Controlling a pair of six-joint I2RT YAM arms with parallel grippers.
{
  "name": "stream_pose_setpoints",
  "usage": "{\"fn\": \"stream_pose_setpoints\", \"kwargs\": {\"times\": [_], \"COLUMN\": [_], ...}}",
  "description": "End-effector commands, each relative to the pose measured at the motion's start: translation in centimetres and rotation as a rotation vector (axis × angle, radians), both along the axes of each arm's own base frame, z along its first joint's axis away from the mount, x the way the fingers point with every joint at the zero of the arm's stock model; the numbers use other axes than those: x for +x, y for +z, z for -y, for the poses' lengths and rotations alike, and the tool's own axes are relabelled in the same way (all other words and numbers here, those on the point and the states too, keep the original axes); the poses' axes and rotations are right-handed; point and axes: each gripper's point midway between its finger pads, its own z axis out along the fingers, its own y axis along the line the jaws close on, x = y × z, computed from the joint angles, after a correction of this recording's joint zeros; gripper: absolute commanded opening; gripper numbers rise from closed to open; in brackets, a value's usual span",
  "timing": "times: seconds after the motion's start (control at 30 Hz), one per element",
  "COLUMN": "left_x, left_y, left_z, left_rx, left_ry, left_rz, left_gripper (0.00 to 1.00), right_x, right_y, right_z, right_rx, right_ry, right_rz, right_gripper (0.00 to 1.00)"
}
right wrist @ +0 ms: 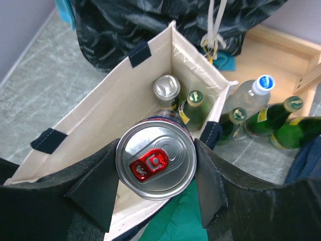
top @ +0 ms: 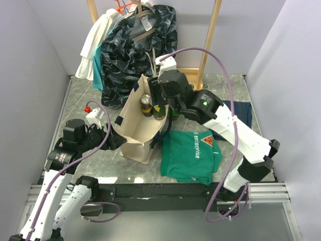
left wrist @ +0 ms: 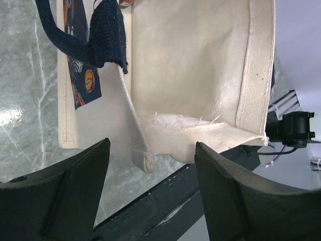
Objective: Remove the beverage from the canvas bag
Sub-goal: Take out the drink from the canvas bag, then place the drink at the center of the board.
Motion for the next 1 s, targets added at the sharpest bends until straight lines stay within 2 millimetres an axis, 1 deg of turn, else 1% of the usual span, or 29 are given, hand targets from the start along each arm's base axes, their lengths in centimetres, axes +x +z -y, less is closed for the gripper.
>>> {"fn": "stream_pose_setpoints", "kwargs": {"times": [0.0,0.03,0.1,0.13,0.2,0.23,0.43,0.47,0.53,0.57,0.63,0.67,0.73,0.77,0.83,0.87,0.93,0.97], "left_x": [0.2,0.1,0.2,0.2,0.1,0.2,0.1,0.1,0.1,0.1,0.1,0.1,0.1,0.1,0.1,0.1,0.1,0.1], "left_y": [0.0,0.1,0.1,0.2,0.2,0.2,0.3,0.3,0.3,0.2,0.3,0.3,0.3,0.3,0.3,0.3,0.3,0.3], "left_z": [0.0,-0.1,-0.1,-0.1,-0.2,-0.2,-0.1,-0.1,-0.1,-0.1,-0.2,-0.2,-0.2,-0.2,-0.2,-0.2,-0.2,-0.2], "left_rx": [-0.003,-0.003,-0.003,-0.004,-0.003,-0.002,-0.005,-0.004,-0.004,-0.004,-0.004,-0.004,-0.005,-0.004,-0.006,-0.005,-0.005,-0.004], "left_ry": [0.013,0.015,0.018,0.021,0.021,0.024,0.02,0.018,0.019,0.019,0.021,0.025,0.027,0.028,0.026,0.025,0.026,0.028], "left_rz": [-0.002,0.001,0.005,0.009,0.008,0.009,0.012,0.011,0.011,0.01,0.012,0.013,0.014,0.014,0.014,0.014,0.012,0.014], "left_gripper": [0.74,0.74,0.74,0.74,0.74,0.74,0.74,0.74,0.74,0.74,0.75,0.75,0.75,0.75,0.75,0.74,0.75,0.74], "right_x": [-0.9,-1.1,-1.1,-1.1,-1.0,-1.1,-1.3,-1.2,-1.4,-1.2,-1.2,-1.0,-1.1,-0.8,-0.7,-0.6,-0.3,-0.2], "right_y": [8.9,9.3,9.5,9.7,9.8,10.0,9.5,9.0,9.0,8.5,8.3,7.7,7.5,6.9,6.6,6.0,5.6,4.9], "right_z": [3.3,3.8,4.4,5.2,5.9,6.5,8.5,8.7,9.5,9.8,10.4,10.8,11.4,11.8,12.3,12.5,13.3,13.3], "right_rx": [0.202,0.206,0.196,0.189,0.177,0.175,0.151,0.142,0.145,0.141,0.146,0.137,0.143,0.139,0.149,0.151,0.156,0.152], "right_ry": [-0.053,-0.061,-0.077,-0.103,-0.123,-0.14,-0.208,-0.22,-0.236,-0.248,-0.265,-0.279,-0.292,-0.308,-0.314,-0.32,-0.334,-0.338], "right_rz": [0.192,0.203,0.213,0.221,0.229,0.237,0.242,0.238,0.24,0.234,0.232,0.223,0.221,0.215,0.208,0.196,0.19,0.177], "right_gripper": [0.0,0.0,0.0,0.0,0.0,0.0,0.0,0.0,0.0,0.0,0.0,0.0,0.0,0.0,0.0,0.0,0.0,0.0]}}
